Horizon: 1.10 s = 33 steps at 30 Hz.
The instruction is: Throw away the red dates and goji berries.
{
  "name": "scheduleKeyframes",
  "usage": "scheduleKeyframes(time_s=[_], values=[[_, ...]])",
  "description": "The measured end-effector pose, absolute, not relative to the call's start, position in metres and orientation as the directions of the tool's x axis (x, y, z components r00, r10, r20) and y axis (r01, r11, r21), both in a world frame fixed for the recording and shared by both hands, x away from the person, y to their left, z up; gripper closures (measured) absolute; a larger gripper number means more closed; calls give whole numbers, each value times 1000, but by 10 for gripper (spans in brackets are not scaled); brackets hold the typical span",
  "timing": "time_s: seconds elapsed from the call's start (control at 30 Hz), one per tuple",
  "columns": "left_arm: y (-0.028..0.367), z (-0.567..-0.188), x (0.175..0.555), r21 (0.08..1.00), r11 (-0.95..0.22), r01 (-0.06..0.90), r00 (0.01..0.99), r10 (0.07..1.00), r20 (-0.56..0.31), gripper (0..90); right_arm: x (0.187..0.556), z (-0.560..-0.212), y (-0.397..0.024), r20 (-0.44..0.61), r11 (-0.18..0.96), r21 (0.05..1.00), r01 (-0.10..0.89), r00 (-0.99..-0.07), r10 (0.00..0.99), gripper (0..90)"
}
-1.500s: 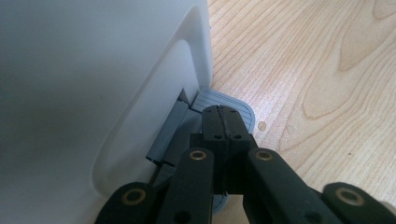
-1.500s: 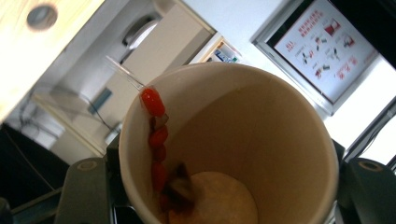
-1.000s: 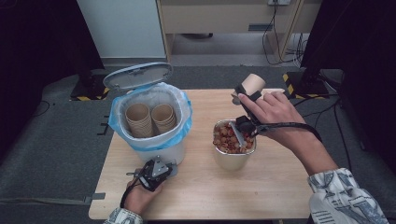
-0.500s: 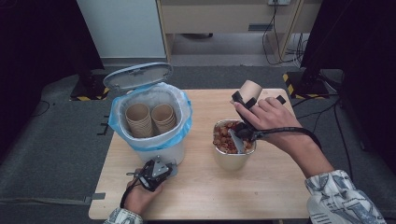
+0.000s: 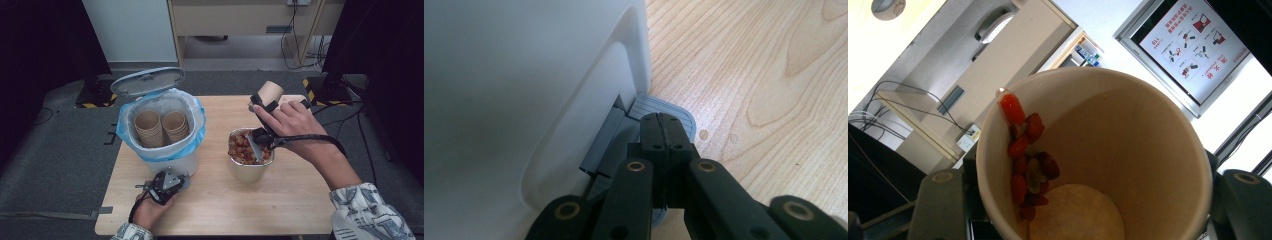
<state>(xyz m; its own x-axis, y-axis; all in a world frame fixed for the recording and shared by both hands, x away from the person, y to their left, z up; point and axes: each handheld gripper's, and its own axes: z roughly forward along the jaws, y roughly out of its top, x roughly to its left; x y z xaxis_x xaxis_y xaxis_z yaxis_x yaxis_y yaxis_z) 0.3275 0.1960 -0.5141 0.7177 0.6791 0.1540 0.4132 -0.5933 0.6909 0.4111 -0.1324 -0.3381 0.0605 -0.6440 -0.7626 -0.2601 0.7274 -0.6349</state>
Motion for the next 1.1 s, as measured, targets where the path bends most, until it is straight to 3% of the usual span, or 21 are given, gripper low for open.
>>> scheduleKeyframes(time_s=[0.6, 0.8, 0.83, 0.9, 0.97, 1.07, 1.1], values=[[196, -514, 328, 690, -594, 413, 718, 679, 155, 899, 408, -305, -134, -778, 744, -623, -240, 96, -621, 322], [196, -514, 328, 689, -595, 414, 719, 678, 153, 899, 407, -272, -135, -849, 819, -529, -224, 120, -515, 322], [196, -514, 328, 689, -594, 414, 719, 678, 153, 899, 408, -273, -134, -841, 812, -542, -217, 126, -527, 321], [196, -514, 327, 689, -595, 414, 719, 678, 155, 899, 406, -291, -130, -741, 709, -667, -230, 106, -663, 323], [196, -514, 328, 689, -595, 414, 719, 678, 154, 899, 407, -297, -129, -679, 644, -727, -238, 111, -725, 324], [196, -514, 328, 689, -595, 414, 719, 678, 153, 899, 408, -273, -132, -798, 771, -602, -207, 127, -589, 323], [196, -514, 328, 690, -593, 415, 719, 679, 152, 899, 408, -275, -131, -795, 768, -606, -210, 125, -593, 323]])
